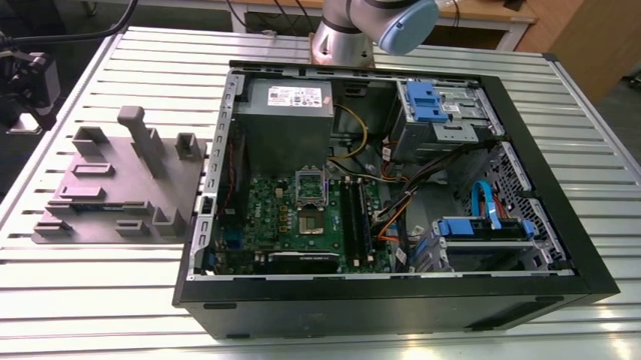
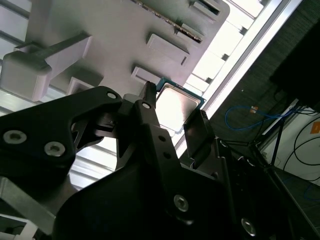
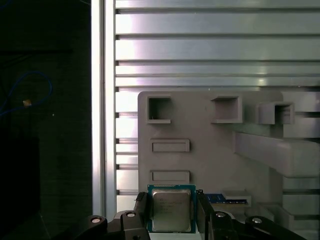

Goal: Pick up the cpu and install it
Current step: 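Pick up the cpu and move it towards the insertion slot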

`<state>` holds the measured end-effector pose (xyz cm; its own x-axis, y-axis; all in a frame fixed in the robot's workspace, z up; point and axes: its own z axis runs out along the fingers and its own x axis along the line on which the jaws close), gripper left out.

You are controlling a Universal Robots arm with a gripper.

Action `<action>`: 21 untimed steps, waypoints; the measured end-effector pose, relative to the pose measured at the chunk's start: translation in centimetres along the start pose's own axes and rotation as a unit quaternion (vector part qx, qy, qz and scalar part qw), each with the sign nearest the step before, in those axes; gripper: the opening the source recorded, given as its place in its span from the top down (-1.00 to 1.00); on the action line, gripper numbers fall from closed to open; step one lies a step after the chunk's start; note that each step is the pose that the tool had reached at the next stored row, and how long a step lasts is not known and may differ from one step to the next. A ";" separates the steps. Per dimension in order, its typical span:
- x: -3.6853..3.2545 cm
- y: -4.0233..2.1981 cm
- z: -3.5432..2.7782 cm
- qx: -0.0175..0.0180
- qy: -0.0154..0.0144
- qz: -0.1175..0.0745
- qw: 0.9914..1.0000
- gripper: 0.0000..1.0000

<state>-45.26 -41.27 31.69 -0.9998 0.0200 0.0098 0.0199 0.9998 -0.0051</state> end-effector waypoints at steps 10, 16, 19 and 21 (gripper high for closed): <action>0.00 0.00 -0.14 0.000 0.000 0.000 1.000 0.06; 0.01 0.00 -0.35 0.000 0.000 0.000 1.000 0.06; 0.01 0.00 -0.42 0.000 0.000 0.000 1.000 0.06; 0.01 0.00 -0.45 0.000 0.000 0.000 1.000 0.06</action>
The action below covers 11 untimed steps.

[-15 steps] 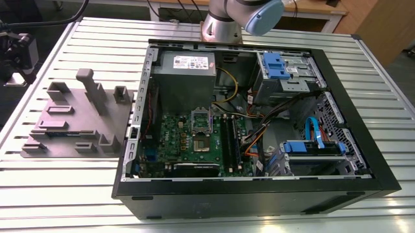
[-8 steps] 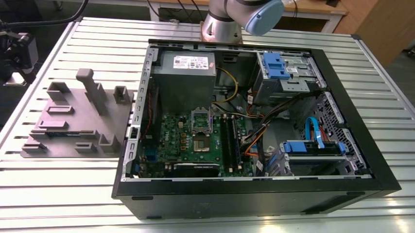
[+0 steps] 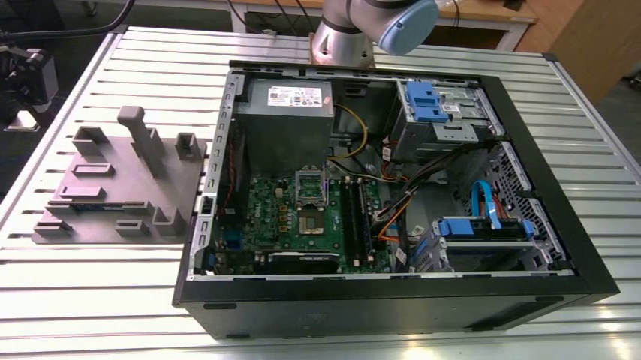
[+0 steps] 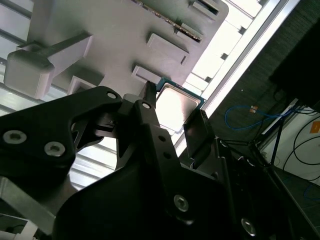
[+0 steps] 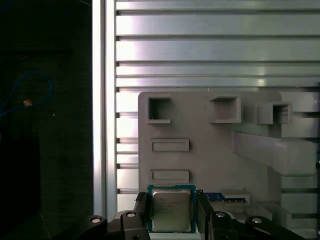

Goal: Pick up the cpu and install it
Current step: 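Pick up the cpu and move it towards the insertion slot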

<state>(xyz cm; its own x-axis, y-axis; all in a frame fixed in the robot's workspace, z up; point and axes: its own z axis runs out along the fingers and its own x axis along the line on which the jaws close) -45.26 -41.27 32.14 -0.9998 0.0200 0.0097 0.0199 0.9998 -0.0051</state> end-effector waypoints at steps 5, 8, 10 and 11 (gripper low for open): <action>0.00 0.00 -0.11 0.000 0.000 0.000 1.000 0.06; 0.00 0.00 -0.13 0.000 0.000 0.000 1.000 0.06; 0.00 0.00 -0.15 0.000 0.000 0.000 1.000 0.06; 0.00 0.00 -0.15 0.000 0.000 0.000 1.000 0.06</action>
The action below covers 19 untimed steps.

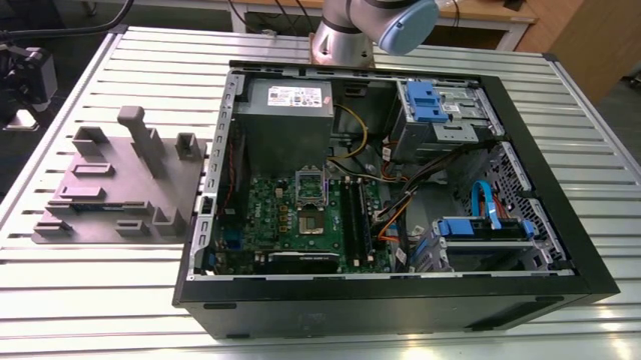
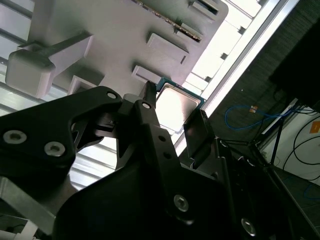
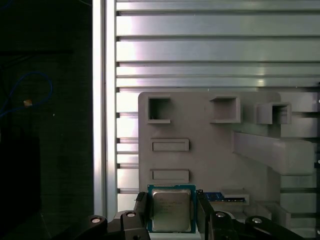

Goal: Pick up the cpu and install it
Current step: 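Pick up the cpu and move it towards the insertion slot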

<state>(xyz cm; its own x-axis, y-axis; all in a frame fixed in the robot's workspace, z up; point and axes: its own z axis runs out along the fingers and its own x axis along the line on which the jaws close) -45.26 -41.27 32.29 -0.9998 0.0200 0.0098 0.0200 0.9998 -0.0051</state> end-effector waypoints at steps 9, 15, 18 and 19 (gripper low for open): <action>0.00 0.00 -0.10 0.000 0.000 0.000 1.000 0.06; 0.00 0.00 -0.24 0.000 0.000 0.000 1.000 0.06; 0.01 0.00 -0.31 0.000 0.000 0.000 1.000 0.06; 0.00 0.00 -0.34 0.000 0.000 0.000 1.000 0.06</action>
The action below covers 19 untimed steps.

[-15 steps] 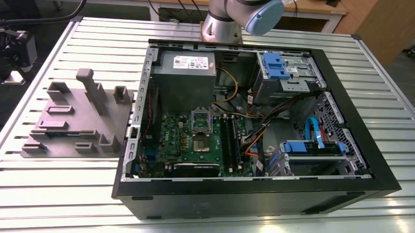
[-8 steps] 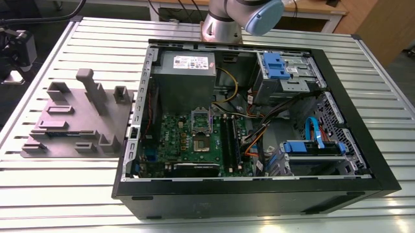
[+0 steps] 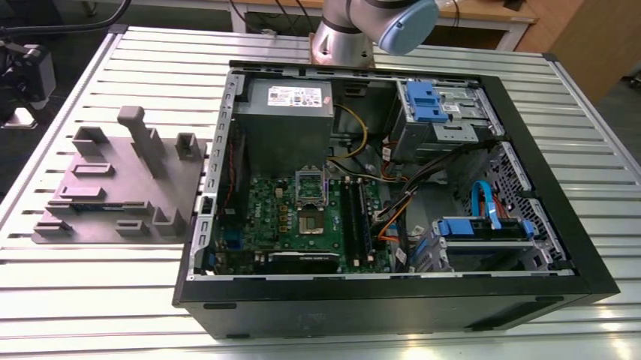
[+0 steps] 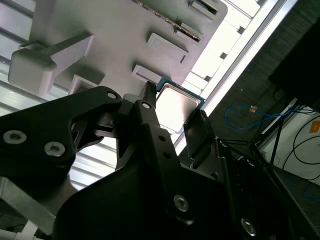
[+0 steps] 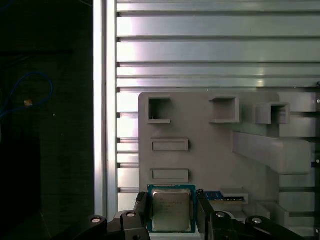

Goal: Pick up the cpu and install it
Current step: 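Pick up the cpu and move it towards the insertion slot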

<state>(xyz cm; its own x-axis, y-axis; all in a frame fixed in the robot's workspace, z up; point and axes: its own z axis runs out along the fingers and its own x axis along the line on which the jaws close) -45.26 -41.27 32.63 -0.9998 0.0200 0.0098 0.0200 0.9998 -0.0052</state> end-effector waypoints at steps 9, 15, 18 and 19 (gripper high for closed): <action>-0.14 0.00 -0.06 0.000 0.000 0.000 1.000 0.06; -0.40 0.01 -0.06 0.000 0.000 0.000 1.000 0.06; -0.41 0.01 -0.06 0.000 0.000 0.000 1.000 0.06; -0.41 0.01 -0.06 0.000 0.000 0.000 1.000 0.06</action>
<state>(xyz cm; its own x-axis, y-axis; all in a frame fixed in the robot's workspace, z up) -44.85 -41.27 32.69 -0.9998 0.0200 0.0098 0.0199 0.9998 -0.0051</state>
